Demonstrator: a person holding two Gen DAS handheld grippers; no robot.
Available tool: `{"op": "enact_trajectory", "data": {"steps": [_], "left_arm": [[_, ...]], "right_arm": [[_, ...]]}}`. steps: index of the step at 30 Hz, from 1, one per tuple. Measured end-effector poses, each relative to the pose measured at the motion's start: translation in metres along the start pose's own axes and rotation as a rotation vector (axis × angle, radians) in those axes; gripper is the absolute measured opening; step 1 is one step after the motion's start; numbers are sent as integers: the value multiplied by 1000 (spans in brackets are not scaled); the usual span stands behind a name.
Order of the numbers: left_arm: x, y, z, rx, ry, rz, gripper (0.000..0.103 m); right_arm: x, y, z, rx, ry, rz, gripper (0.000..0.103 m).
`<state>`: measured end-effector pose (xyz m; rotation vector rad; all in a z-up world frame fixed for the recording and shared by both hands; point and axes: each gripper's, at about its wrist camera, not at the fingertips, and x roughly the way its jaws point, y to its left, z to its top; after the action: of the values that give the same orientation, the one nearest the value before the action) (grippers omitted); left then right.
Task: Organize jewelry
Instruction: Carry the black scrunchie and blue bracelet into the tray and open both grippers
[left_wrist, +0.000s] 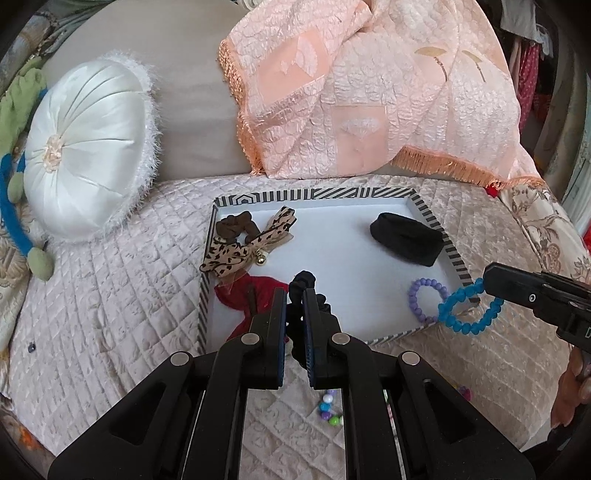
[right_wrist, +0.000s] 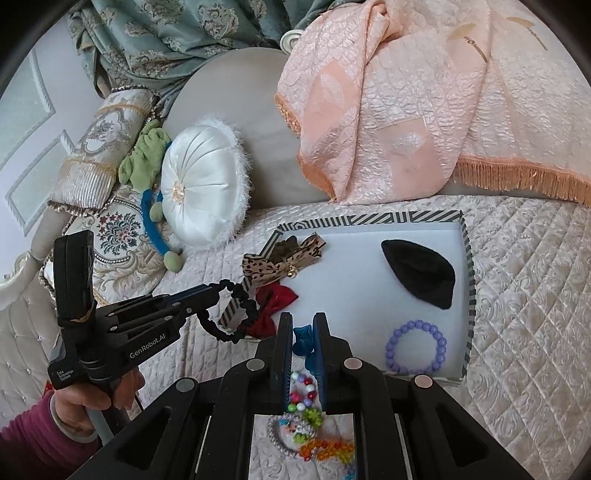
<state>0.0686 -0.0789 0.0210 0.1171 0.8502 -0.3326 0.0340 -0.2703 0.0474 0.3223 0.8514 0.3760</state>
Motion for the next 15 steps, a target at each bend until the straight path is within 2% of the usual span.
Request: {"op": "enact_trajectory", "data": {"steps": [15], "left_arm": [[61, -17, 20, -12, 72, -20, 7]], "right_arm": [[50, -25, 19, 24, 71, -23, 10]]}}
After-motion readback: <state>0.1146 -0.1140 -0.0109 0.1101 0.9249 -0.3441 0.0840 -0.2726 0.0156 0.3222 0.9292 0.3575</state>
